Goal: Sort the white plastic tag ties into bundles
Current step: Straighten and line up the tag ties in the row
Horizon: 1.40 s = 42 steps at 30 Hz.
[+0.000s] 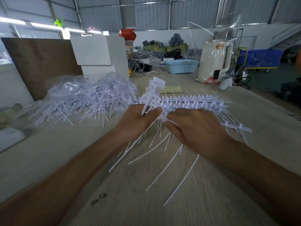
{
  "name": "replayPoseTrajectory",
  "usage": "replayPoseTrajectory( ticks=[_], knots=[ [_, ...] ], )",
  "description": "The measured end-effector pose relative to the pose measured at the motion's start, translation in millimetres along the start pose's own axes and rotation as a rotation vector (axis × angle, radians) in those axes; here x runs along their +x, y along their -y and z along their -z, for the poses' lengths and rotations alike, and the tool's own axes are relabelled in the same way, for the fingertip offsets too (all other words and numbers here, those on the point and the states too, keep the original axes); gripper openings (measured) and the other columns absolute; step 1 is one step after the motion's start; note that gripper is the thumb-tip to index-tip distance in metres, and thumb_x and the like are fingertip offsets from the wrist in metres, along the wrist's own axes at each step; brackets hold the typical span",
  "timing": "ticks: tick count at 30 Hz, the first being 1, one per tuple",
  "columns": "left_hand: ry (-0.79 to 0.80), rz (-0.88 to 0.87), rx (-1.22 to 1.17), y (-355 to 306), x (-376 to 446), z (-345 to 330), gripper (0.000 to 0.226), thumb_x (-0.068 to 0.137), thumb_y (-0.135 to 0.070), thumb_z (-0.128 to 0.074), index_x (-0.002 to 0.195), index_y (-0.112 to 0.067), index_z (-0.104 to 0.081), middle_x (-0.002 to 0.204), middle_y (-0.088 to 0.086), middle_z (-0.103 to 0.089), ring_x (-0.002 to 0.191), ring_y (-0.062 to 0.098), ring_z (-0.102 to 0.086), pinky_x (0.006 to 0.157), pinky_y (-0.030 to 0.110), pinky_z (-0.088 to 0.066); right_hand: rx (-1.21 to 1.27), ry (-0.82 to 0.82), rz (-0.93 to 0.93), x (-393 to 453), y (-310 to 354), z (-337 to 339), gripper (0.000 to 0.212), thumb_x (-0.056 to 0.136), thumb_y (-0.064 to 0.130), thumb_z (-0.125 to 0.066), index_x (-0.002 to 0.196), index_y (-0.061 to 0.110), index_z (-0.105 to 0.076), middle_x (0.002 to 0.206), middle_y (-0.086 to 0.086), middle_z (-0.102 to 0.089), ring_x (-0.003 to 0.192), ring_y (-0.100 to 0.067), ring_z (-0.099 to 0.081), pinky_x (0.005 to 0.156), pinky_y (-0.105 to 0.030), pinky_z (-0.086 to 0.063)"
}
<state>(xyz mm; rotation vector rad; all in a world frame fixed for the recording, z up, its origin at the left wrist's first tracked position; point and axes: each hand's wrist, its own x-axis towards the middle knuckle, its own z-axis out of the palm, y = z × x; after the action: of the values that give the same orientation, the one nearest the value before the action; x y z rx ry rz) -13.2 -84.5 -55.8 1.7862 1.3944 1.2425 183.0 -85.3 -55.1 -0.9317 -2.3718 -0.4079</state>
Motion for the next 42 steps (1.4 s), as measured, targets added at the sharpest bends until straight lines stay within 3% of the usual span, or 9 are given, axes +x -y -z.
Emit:
replayPoseTrajectory(
  ticks=[6, 10, 14, 18, 21, 24, 29, 34, 42],
  knots=[
    [0.119, 0.036, -0.090, 1.8, -0.4, 0.1, 0.015, 0.088, -0.040, -0.072, 0.074, -0.035, -0.073, 0.050, -0.006, -0.042, 0.040, 0.007, -0.035, 0.040, 0.017, -0.026, 0.207, -0.056, -0.150, 4.8, -8.1, -8.2, 0.031, 0.100, 0.034, -0.053, 0.075, 0.016, -0.054, 0.056, 0.006, -0.045, 0.048, -0.018, -0.048, 0.049, -0.033, -0.037],
    [0.080, 0.035, -0.031, 3.4, 2.9, 1.6, 0.020, 0.087, -0.041, -0.073, 0.095, -0.023, -0.076, 0.062, -0.014, -0.067, 0.052, 0.001, -0.059, 0.053, 0.019, -0.044, 0.324, -0.088, -0.259, 7.2, -13.3, -8.7, 0.026, 0.098, 0.035, -0.057, 0.081, 0.016, -0.063, 0.060, 0.000, -0.059, 0.051, -0.014, -0.055, 0.050, -0.034, -0.040],
    [0.082, -0.001, 0.002, 4.7, -0.7, -1.6, 0.030, 0.097, -0.033, -0.063, 0.076, -0.015, -0.074, 0.039, -0.015, -0.044, 0.034, -0.001, -0.038, 0.041, 0.011, -0.029, 0.394, -0.050, -0.300, 8.2, -16.3, -11.2, 0.026, 0.098, 0.035, -0.057, 0.083, 0.014, -0.063, 0.067, -0.004, -0.063, 0.058, -0.020, -0.060, 0.059, -0.042, -0.050],
    [0.065, -0.084, 0.086, 7.9, 0.1, -2.5, 0.033, 0.099, -0.035, -0.060, 0.076, -0.016, -0.075, 0.055, -0.004, -0.061, 0.051, 0.011, -0.055, 0.060, 0.028, -0.043, 0.636, 0.074, -0.302, 6.3, -22.4, -13.5, 0.012, 0.099, 0.026, -0.059, 0.087, 0.025, -0.062, 0.072, -0.004, -0.062, 0.063, -0.024, -0.061, 0.065, -0.048, -0.054],
    [0.051, -0.122, 0.163, 15.5, 4.0, 2.0, 0.035, 0.099, -0.035, -0.059, 0.073, -0.016, -0.073, 0.053, -0.006, -0.053, 0.049, 0.005, -0.047, 0.056, 0.016, -0.036, 0.745, 0.176, -0.306, 4.5, -27.0, -14.2, 0.021, 0.100, 0.025, -0.058, 0.087, 0.041, -0.058, 0.066, -0.003, -0.064, 0.061, -0.022, -0.063, 0.061, -0.035, -0.049],
    [0.060, -0.145, 0.244, 20.9, 7.1, 3.9, 0.038, 0.100, -0.036, -0.057, 0.068, -0.018, -0.068, 0.053, -0.011, -0.055, 0.045, 0.002, -0.048, 0.051, 0.013, -0.035, 0.760, 0.237, -0.308, 5.0, -29.6, -14.8, 0.007, 0.101, 0.027, -0.056, 0.101, 0.025, -0.062, 0.062, -0.001, -0.065, 0.052, -0.005, -0.057, 0.056, -0.018, -0.040],
    [0.092, -0.196, 0.434, 23.3, 10.2, 1.5, 0.038, 0.104, -0.031, -0.048, 0.068, -0.019, -0.055, 0.068, 0.002, -0.059, 0.067, 0.018, -0.057, 0.065, 0.030, -0.039, 0.864, 0.230, -0.309, 5.0, -29.7, -14.6, 0.009, 0.100, 0.019, -0.058, 0.095, 0.019, -0.065, 0.054, 0.004, -0.059, 0.048, -0.009, -0.053, 0.054, -0.024, -0.042],
    [0.115, -0.202, 0.266, 28.3, 9.2, -0.6, 0.038, 0.106, -0.029, -0.044, 0.071, -0.020, -0.053, 0.056, -0.008, -0.053, 0.051, 0.004, -0.049, 0.057, 0.018, -0.038, 0.805, 0.224, -0.258, 2.7, -26.5, -17.6, 0.011, 0.102, 0.024, -0.055, 0.095, 0.030, -0.061, 0.059, 0.000, -0.060, 0.047, -0.003, -0.052, 0.053, -0.022, -0.039],
    [0.113, -0.241, 0.394, 26.2, 10.5, 3.6, 0.032, 0.104, -0.028, -0.050, 0.074, -0.028, -0.061, 0.056, -0.014, -0.052, 0.051, 0.001, -0.045, 0.056, 0.022, -0.034, 0.668, 0.400, -0.174, 3.9, -47.2, -6.5, 0.014, 0.100, 0.020, -0.057, 0.097, 0.017, -0.070, 0.060, 0.008, -0.056, 0.056, -0.006, -0.051, 0.059, -0.024, -0.040]
  ],
)
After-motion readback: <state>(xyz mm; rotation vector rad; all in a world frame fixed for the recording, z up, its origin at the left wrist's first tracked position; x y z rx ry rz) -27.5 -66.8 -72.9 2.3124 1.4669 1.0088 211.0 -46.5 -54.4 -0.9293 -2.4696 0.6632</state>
